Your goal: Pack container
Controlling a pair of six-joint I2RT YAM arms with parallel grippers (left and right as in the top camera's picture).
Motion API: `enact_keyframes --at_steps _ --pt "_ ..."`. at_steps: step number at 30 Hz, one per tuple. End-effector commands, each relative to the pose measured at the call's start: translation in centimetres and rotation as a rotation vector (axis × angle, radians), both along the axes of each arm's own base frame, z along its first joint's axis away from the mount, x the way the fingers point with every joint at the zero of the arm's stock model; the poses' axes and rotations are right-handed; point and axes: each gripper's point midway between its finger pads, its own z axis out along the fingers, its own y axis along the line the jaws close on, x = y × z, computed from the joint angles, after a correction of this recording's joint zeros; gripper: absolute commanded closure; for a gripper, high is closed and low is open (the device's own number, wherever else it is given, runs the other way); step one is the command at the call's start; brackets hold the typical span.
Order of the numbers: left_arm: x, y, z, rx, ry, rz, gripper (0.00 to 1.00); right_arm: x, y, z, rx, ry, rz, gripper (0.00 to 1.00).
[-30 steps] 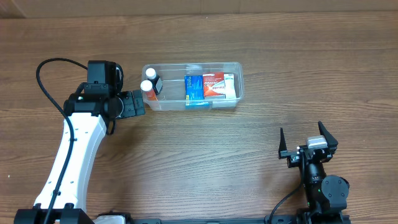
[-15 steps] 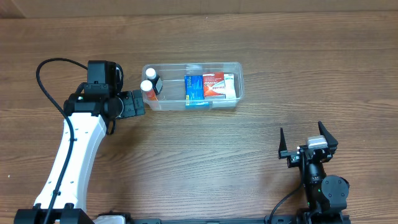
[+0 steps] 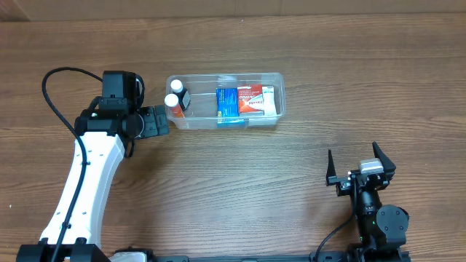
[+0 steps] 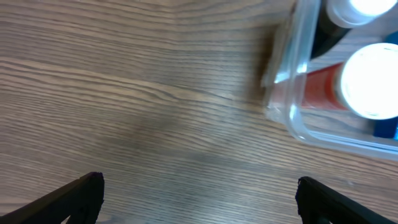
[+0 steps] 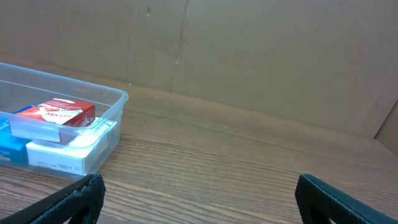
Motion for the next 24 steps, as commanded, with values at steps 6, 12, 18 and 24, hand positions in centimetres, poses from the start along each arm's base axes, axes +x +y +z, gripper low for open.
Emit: enact_keyframes --at_steps 6,12,18,24 --pt "5.0 0.4 4.7 0.037 -0.432 0.005 0.0 0.0 0.1 0.2 0.008 -0.013 0.004 0.0" --pt "3.9 0.1 8.0 0.014 -0.799 0.001 0.0 0.0 0.1 0.2 0.008 -0.013 0.004 0.0" --pt "-1.1 0.8 8.7 0.026 -1.062 0.032 0.0 0.0 0.1 0.2 0.008 -0.013 0.004 0.0" --pt "-4.1 0.9 8.2 0.026 -1.133 0.038 0.0 0.0 0.1 0.2 0.008 -0.013 0.004 0.0"
